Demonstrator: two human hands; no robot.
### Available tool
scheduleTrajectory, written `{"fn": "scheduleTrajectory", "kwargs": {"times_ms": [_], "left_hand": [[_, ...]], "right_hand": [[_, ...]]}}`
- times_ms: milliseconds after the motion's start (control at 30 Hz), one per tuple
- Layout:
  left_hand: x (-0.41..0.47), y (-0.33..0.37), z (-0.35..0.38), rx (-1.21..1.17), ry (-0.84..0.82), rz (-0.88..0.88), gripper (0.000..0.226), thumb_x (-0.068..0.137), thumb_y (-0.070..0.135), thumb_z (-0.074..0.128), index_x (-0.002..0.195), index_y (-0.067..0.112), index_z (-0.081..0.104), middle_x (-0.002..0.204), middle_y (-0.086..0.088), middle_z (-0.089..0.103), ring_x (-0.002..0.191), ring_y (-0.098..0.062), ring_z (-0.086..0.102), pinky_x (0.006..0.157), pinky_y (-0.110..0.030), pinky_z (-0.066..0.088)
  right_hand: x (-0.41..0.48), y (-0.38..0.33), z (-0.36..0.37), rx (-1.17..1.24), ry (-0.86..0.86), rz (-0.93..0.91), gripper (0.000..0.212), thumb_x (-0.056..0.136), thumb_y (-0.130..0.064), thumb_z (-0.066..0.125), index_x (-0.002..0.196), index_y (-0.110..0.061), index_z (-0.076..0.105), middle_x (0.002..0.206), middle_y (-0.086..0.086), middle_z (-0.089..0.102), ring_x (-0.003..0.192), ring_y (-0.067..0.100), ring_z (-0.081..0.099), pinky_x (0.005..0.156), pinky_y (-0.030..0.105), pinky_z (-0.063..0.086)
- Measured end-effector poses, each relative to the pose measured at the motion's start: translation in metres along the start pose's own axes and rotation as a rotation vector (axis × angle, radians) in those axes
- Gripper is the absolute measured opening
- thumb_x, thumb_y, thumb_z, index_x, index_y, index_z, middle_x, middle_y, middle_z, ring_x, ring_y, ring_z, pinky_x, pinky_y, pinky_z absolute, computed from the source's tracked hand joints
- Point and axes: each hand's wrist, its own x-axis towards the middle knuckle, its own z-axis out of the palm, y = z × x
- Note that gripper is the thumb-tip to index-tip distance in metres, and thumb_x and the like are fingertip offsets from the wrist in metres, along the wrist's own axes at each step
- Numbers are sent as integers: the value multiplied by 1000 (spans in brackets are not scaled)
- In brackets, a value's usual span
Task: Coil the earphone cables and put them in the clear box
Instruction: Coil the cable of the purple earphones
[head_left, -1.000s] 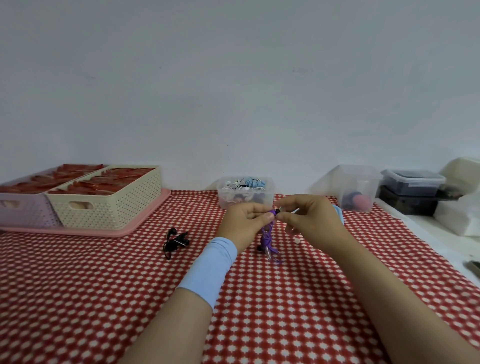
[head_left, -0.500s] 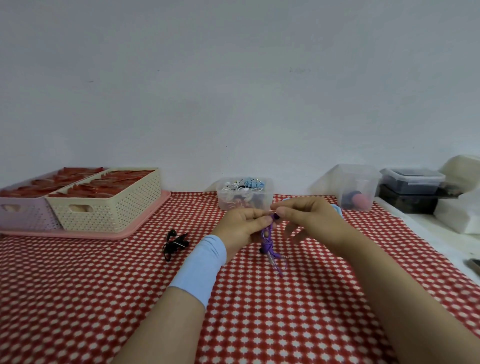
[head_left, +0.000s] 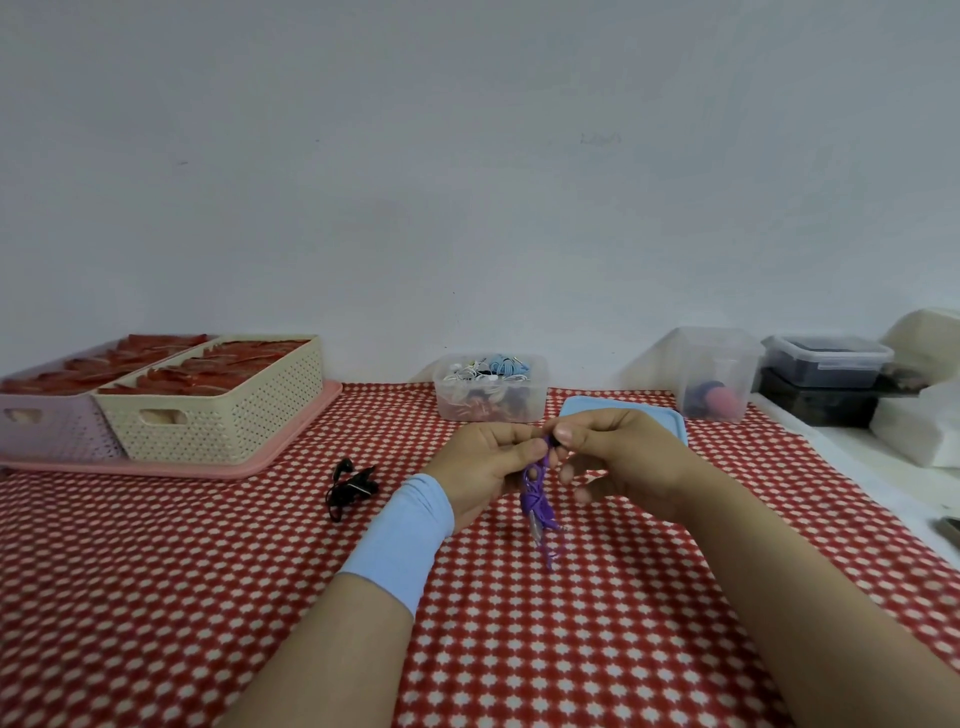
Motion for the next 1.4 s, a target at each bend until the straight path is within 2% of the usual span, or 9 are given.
{"fn": "scheduleTrajectory", "kwargs": {"times_ms": [167,367,500,667,800,867,967,1133,1400], "left_hand": [[-1,3,1,-32,-16,-18,21,96,-1,52,103,8,69,80,-3,75,74,-14,72,68,-24,57],[-1,-1,-2,45,4,-42,22,94,2,58,111,7,71,102,-16,74,99,-31,70,91,-42,56],[1,0,1,-40,9,-75,21,95,2,56,113,3,68,94,-11,73,92,-27,71,83,-38,59],[3,1,-1,-78,150,-43,13,90,-3,62,101,1,68,91,-12,73,80,-20,70,74,-31,58],[3,3,-2,-55,235,-2,13,87,0,68,100,2,68,92,-14,72,80,-20,70,70,-30,59],[2,4,-2,-45,244,19,22,84,-1,72,104,6,67,96,-12,71,80,-19,71,71,-32,60],[0,7,-6,6,244,47,31,82,-2,74,107,15,70,103,-9,72,85,-20,73,74,-34,61],[-4,10,-11,125,230,45,29,81,-5,73,107,8,71,92,-11,75,76,-19,73,67,-28,60],[-2,7,-16,269,325,56,21,79,1,77,99,2,72,77,-12,75,66,-23,73,61,-28,60]], "right_hand": [[-1,-1,1,-8,-13,-11,20,77,-30,72,89,-17,81,87,8,75,69,14,67,53,28,54],[1,4,1,-54,53,8,13,87,-20,73,93,-10,79,81,10,73,64,15,65,51,28,54],[3,6,0,-37,92,-15,14,91,-23,71,99,-15,79,88,9,75,63,15,64,54,29,54],[8,7,-1,-287,212,-53,19,96,-37,65,104,-24,75,98,-2,76,63,11,65,53,23,47],[5,8,8,-574,32,-34,20,79,-38,83,96,-31,75,89,-14,76,76,1,69,65,13,50],[10,14,12,-802,39,-62,23,75,-39,85,93,-26,78,86,-7,76,79,7,68,71,22,52],[15,16,9,-817,100,-111,15,78,-33,83,88,-22,80,82,2,75,75,19,66,75,38,54],[13,16,5,-880,43,-91,20,80,-28,82,100,-24,78,92,-4,75,87,14,68,77,25,53],[15,17,6,-919,72,-103,18,84,-29,77,102,-23,77,91,-1,73,87,18,67,81,34,53]]}}
